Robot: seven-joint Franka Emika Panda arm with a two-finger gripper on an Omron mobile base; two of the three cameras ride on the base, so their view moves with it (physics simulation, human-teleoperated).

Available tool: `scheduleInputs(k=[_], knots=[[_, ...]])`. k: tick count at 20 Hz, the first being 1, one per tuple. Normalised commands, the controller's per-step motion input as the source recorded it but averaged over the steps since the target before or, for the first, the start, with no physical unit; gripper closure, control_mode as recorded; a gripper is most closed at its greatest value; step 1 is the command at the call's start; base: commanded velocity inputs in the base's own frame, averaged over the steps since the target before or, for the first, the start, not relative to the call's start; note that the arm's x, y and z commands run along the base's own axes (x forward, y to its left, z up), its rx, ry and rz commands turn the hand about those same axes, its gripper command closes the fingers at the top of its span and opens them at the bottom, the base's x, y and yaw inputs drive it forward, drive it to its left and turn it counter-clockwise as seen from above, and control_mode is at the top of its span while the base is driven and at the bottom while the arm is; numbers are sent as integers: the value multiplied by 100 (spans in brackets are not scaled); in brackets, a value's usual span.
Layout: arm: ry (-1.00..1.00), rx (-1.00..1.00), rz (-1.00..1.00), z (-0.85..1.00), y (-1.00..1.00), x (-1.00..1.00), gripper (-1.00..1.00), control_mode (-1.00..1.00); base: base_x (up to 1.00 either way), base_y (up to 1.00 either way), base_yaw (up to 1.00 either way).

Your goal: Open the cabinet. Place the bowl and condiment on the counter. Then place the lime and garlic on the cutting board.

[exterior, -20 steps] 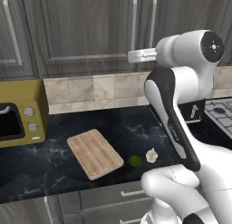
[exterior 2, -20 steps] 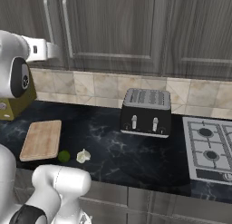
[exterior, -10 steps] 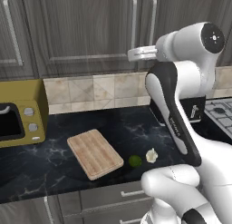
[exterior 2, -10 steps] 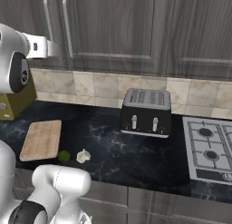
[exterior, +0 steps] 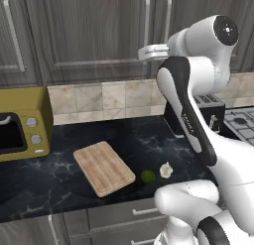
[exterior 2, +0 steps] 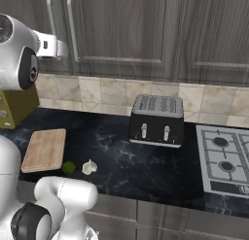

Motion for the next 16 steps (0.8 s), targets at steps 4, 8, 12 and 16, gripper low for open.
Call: scheduleInputs(k=[4, 8, 12, 16], knots=[[0, 8, 0, -5, -1, 29, -100, -100, 0, 0, 0], [0, 7, -2, -17, 0, 18, -100, -100, 0, 0, 0], [0, 4, -1, -18, 0, 25, -100, -100, 0, 0, 0], [0, 1, 0, -9, 0, 38, -100, -100, 0, 0, 0]])
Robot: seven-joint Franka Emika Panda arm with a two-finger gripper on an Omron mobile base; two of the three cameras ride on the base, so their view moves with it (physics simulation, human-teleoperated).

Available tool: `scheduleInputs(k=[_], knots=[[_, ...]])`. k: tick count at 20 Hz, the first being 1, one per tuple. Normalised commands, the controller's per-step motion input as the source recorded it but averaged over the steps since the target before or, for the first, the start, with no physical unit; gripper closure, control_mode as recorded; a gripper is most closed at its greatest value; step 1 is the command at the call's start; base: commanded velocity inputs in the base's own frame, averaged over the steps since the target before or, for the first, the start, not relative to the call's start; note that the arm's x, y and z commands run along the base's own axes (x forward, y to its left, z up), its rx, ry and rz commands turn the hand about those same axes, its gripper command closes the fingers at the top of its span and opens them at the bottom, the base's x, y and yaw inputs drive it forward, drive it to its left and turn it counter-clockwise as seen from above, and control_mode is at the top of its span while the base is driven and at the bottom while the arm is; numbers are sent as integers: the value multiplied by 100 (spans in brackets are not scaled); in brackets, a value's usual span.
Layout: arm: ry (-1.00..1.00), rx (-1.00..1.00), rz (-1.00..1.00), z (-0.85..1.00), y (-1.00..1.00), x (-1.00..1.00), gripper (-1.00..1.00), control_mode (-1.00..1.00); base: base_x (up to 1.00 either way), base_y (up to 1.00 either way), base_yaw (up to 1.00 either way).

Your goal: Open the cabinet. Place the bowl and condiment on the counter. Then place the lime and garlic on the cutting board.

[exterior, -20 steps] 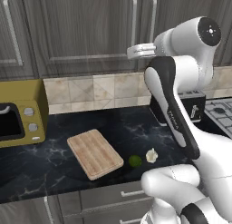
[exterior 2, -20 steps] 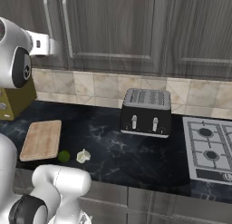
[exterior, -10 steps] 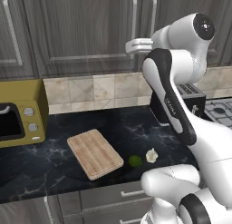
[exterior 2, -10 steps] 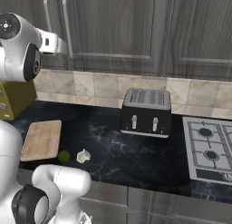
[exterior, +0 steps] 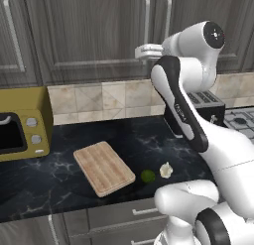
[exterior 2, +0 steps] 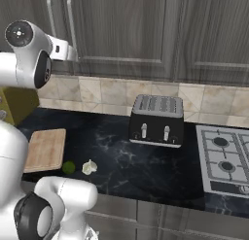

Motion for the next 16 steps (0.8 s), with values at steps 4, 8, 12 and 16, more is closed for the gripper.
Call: scheduleInputs(k=[4, 8, 12, 16], knots=[[3, 0, 0, 0, 0, 48, -100, -100, 0, 0, 0], [7, 0, 0, 0, 8, 54, -100, -100, 0, 0, 0], [7, 0, 0, 0, 21, 32, -100, -100, 0, 0, 0], [2, 0, -1, 0, 23, 23, -100, -100, 0, 0, 0]])
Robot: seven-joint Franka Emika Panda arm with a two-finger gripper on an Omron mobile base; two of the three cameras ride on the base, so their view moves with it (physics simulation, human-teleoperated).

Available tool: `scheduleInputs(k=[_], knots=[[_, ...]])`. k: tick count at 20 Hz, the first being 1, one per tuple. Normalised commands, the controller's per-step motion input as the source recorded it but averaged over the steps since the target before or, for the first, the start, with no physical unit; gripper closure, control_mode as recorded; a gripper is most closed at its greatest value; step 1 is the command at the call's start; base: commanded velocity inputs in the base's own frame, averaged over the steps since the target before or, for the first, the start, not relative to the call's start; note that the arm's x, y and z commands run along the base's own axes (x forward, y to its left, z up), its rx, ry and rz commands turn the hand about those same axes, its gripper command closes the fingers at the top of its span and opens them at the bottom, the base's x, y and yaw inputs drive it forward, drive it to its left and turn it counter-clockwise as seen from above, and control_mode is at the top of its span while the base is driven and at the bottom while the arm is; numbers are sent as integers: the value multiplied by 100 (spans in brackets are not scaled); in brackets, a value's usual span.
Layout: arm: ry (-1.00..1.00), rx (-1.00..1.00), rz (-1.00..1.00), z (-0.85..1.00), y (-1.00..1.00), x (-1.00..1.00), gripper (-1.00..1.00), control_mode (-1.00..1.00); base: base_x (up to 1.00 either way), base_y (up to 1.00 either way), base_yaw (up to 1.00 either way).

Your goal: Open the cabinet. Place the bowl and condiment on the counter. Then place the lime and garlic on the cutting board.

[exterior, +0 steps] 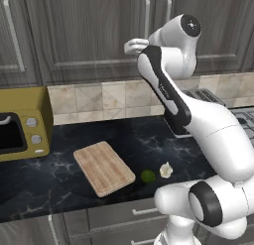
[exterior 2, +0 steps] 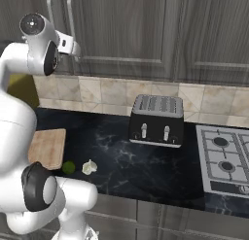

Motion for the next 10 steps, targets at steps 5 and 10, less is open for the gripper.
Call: scheduleInputs(k=[5, 10], knots=[[-2, 0, 0, -21, 6, 28, -100, -100, 0, 0, 0], [-20, 0, 0, -54, 28, 19, -100, -100, 0, 0, 0]])
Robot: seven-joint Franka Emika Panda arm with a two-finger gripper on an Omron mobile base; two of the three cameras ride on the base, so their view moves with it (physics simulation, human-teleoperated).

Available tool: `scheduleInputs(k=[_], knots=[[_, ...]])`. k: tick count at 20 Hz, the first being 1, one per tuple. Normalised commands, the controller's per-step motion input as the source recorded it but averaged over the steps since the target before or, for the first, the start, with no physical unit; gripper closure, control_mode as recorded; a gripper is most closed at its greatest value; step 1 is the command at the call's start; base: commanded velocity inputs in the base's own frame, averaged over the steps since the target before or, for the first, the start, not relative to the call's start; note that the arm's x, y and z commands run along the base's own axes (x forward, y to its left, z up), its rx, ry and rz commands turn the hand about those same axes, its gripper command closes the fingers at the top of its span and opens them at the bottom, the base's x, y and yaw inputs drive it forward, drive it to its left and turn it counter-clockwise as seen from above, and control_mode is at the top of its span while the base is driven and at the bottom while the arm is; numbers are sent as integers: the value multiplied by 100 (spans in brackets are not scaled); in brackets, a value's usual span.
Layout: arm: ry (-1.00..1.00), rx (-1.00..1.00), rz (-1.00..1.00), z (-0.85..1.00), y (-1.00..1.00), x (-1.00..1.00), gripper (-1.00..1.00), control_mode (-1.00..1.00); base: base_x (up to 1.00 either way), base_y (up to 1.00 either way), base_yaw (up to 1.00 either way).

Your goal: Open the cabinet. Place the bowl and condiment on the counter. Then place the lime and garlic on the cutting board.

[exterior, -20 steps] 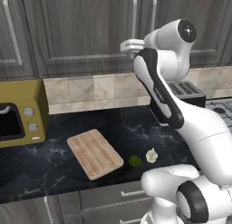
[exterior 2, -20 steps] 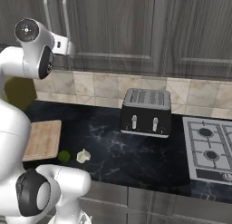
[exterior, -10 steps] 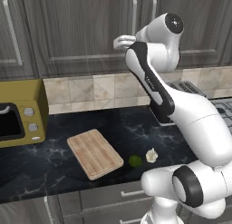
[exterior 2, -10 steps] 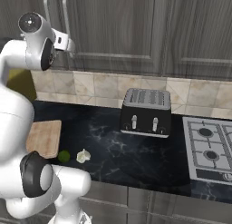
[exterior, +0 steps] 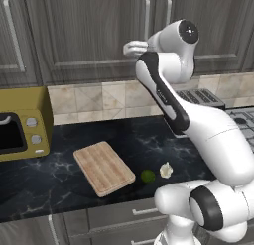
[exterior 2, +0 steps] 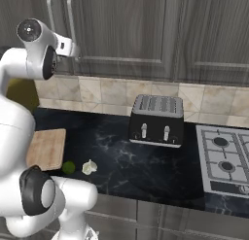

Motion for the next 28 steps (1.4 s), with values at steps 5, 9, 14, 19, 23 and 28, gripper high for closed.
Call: scheduleInputs(k=[5, 9, 14, 19, 23, 28], knots=[[-23, 0, 0, -57, 44, 16, -100, -100, 0, 0, 0], [-17, 0, 0, -45, 40, 26, -100, -100, 0, 0, 0], [-11, 1, 0, -34, 13, 58, 100, -100, 0, 0, 0], [-7, 1, 0, -27, 21, 75, 100, -100, 0, 0, 0], [-1, 4, 0, -4, 22, 72, 100, -100, 0, 0, 0], [2, 5, 7, 0, 23, 65, 100, -100, 0, 0, 0]])
